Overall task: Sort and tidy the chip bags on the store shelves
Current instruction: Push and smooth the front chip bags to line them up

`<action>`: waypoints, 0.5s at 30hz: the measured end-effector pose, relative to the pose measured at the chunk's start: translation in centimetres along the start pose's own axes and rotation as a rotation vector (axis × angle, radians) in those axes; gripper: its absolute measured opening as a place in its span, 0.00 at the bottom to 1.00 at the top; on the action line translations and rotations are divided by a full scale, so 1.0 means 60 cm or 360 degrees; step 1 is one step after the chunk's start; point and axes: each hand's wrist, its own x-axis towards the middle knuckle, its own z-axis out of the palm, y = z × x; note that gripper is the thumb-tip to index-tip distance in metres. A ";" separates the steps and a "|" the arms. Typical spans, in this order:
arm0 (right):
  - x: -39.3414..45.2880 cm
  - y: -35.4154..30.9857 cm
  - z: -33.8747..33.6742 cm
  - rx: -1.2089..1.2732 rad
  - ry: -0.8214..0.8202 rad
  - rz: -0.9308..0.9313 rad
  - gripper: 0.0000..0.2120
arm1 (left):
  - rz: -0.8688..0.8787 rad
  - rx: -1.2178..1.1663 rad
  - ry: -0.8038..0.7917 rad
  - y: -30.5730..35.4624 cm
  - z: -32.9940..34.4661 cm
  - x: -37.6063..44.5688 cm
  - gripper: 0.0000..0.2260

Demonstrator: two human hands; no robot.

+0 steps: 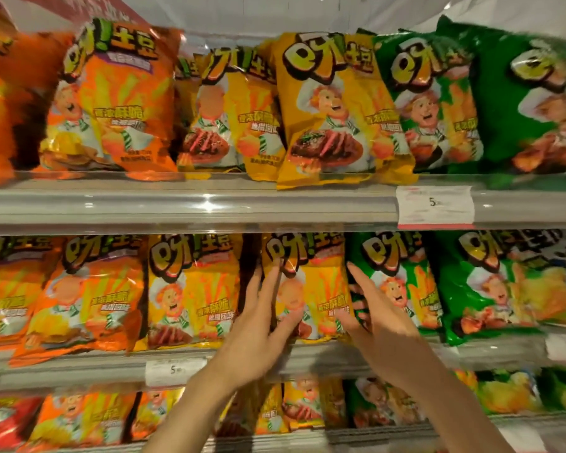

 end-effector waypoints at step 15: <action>0.016 -0.014 0.008 0.0450 -0.0094 0.0486 0.26 | -0.0117 -0.0180 0.0088 0.001 0.008 0.001 0.28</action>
